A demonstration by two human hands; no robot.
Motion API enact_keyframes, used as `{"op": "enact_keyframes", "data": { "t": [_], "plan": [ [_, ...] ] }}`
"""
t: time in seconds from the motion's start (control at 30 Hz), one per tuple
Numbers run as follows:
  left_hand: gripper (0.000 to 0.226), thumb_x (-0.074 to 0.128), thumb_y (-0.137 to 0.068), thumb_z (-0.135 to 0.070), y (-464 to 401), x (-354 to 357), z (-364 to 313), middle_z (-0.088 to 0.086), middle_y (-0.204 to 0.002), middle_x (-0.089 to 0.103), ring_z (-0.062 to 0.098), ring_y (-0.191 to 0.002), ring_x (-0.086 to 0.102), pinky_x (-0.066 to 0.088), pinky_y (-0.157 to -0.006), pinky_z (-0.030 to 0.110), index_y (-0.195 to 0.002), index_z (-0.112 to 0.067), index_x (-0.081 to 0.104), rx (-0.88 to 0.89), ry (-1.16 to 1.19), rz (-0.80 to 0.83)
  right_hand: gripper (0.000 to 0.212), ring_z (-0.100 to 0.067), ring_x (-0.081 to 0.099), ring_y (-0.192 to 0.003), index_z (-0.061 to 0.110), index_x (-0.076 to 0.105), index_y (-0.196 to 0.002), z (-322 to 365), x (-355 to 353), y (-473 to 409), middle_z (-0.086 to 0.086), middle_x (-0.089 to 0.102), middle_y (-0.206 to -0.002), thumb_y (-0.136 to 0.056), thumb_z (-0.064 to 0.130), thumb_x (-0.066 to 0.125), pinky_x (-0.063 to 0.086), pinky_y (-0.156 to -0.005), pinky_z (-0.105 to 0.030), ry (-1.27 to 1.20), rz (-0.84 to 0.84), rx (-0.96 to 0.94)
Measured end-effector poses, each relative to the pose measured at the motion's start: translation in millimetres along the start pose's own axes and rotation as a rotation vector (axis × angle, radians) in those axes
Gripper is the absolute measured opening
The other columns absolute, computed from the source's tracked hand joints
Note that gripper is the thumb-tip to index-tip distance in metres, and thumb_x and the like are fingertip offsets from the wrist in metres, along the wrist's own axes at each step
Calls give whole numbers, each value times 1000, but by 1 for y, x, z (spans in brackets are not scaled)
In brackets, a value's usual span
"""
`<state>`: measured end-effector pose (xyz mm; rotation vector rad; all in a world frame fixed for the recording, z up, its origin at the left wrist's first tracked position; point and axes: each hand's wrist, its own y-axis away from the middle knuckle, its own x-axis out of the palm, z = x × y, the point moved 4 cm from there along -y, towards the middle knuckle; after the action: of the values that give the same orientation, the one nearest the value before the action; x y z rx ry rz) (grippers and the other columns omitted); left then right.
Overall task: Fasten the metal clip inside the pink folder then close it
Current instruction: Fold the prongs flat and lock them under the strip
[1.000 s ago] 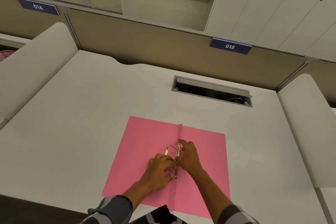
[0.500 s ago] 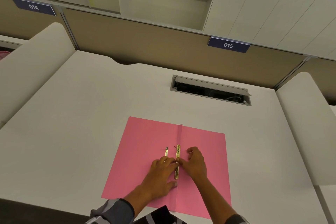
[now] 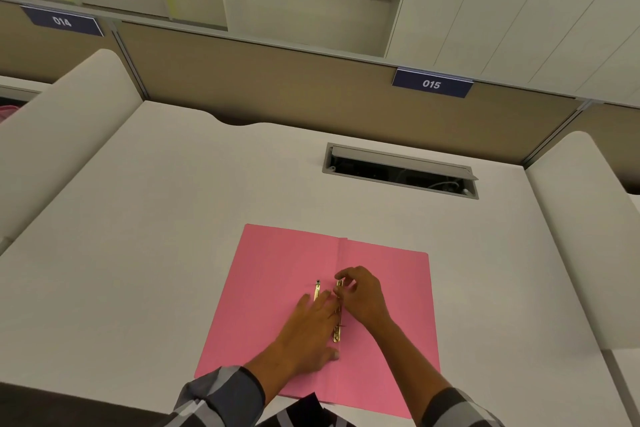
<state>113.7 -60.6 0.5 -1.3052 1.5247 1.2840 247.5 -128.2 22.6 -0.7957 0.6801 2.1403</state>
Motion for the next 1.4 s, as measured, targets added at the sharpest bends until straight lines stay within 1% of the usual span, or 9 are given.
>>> {"op": "enact_keyframes", "data": {
  "t": [0.1, 0.2, 0.37, 0.47, 0.63, 0.93, 1.13, 1.27, 1.4],
  "plan": [
    [87, 67, -84, -61, -1, -1, -2, 4, -165, 32, 31, -153, 26, 25, -124, 59, -154, -15, 43, -20, -28, 48, 10, -20, 68, -89, 8, 79, -100, -4, -5, -4, -7, 76, -101, -92, 9, 73, 57, -85, -30, 63, -7, -2],
    [84, 67, -86, -60, -1, -1, -4, 5, -165, 33, 33, -153, 26, 27, -121, 59, -152, -13, 46, -21, -53, 63, 9, -22, 69, -87, 5, 80, -98, -8, -11, -7, -10, 78, -98, -92, 7, 72, 58, -83, -31, 103, -3, -10],
    [83, 69, -87, -59, -2, -2, -6, 6, -167, 29, 33, -155, 24, 28, -121, 61, -153, -14, 45, -39, -59, 89, 11, -22, 69, -88, 4, 80, -100, -4, -15, -13, -12, 78, -100, -93, 6, 72, 58, -83, -30, 189, 57, -71],
    [85, 69, -88, -58, -2, -2, -7, 6, -169, 26, 33, -157, 21, 26, -122, 62, -155, -14, 41, -47, -59, 102, 13, -24, 69, -91, 3, 79, -101, 1, -18, -20, -13, 76, -102, -93, 3, 70, 59, -85, -33, 229, 91, -110],
    [89, 71, -88, -56, -2, -2, -8, 7, -170, 25, 33, -157, 20, 25, -123, 62, -157, -14, 36, -53, -46, 118, 13, -25, 70, -91, 3, 79, -103, 10, -15, -28, -12, 75, -104, -93, 4, 71, 61, -88, -36, 301, 148, -152],
    [93, 73, -88, -53, -5, 0, -5, 8, -172, 21, 33, -159, 17, 23, -124, 64, -160, -12, 32, -59, -35, 154, 17, -24, 70, -93, 4, 79, -105, 19, -13, -37, -11, 74, -105, -92, 0, 70, 60, -85, -32, 379, 225, -236],
    [91, 75, -87, -51, -6, 4, -3, 9, -171, 24, 34, -157, 20, 27, -122, 64, -157, -11, 35, -51, -53, 139, 17, -24, 70, -94, 5, 80, -104, 20, -12, -42, -11, 74, -105, -91, 0, 72, 61, -88, -34, 404, 247, -217],
    [89, 76, -85, -52, -6, 8, -2, 9, -169, 26, 34, -156, 22, 30, -120, 65, -155, -11, 39, -49, -63, 117, 14, -22, 71, -91, 6, 81, -103, 16, -14, -43, -10, 75, -103, -89, 5, 75, 62, -87, -34, 411, 248, -186],
    [90, 76, -85, -52, -7, 10, -3, 9, -170, 25, 34, -157, 22, 29, -120, 65, -156, -11, 37, -52, -61, 114, 14, -23, 72, -91, 5, 81, -102, 17, -12, -42, -11, 74, -104, -90, 4, 75, 62, -87, -34, 413, 233, -175]
  ]
}}
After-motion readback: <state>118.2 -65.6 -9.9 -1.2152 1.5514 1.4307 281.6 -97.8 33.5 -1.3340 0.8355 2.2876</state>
